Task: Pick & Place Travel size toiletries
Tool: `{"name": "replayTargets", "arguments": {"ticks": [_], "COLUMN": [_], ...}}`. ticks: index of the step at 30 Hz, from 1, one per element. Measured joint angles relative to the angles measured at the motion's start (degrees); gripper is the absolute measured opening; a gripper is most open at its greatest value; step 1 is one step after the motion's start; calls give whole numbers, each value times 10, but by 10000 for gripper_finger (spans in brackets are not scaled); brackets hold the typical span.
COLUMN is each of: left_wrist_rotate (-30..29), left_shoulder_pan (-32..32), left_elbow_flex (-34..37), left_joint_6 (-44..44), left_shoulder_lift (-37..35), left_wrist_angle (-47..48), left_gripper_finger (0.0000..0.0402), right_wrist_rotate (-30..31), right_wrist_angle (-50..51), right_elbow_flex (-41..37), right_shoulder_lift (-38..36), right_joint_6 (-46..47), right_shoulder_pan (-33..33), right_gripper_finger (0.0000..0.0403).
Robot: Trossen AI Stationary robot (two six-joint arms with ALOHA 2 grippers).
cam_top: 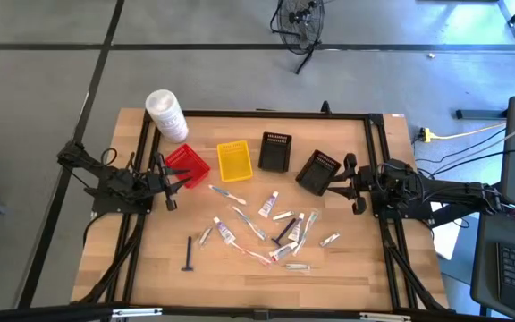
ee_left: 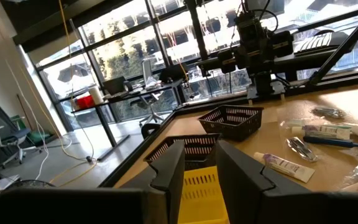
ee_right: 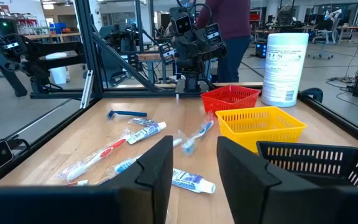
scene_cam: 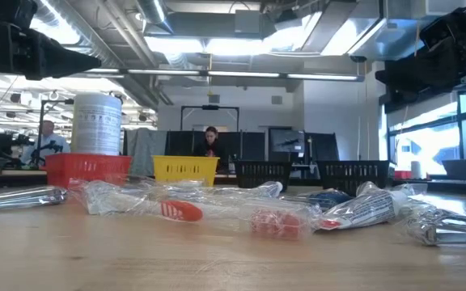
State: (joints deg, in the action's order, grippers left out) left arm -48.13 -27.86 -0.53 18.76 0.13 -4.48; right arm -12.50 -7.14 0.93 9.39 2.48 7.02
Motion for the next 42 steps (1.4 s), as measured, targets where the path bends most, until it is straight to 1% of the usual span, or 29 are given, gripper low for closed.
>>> {"name": "replayTargets", "arguments": {"ticks": [9,32,38,42], "left_wrist_rotate": [0,0,0,0], "left_shoulder_pan": [0,0,0,0], "left_elbow_flex": [0,0,0,0], "left_joint_6": [0,0,0,0], "left_shoulder_lift": [0,0,0,0], "left_wrist_angle": [0,0,0,0], "left_gripper_finger": [88,88,88,88], "right_wrist_rotate": [0,0,0,0], "right_wrist_angle": [0,0,0,0], "right_elbow_flex": [0,0,0,0], "right_shoulder_lift": [0,0,0,0], "right_joint_6": [0,0,0,0], "right_shoulder_pan": [0,0,0,0], "right_gripper_finger": [139,103,100,106]}}
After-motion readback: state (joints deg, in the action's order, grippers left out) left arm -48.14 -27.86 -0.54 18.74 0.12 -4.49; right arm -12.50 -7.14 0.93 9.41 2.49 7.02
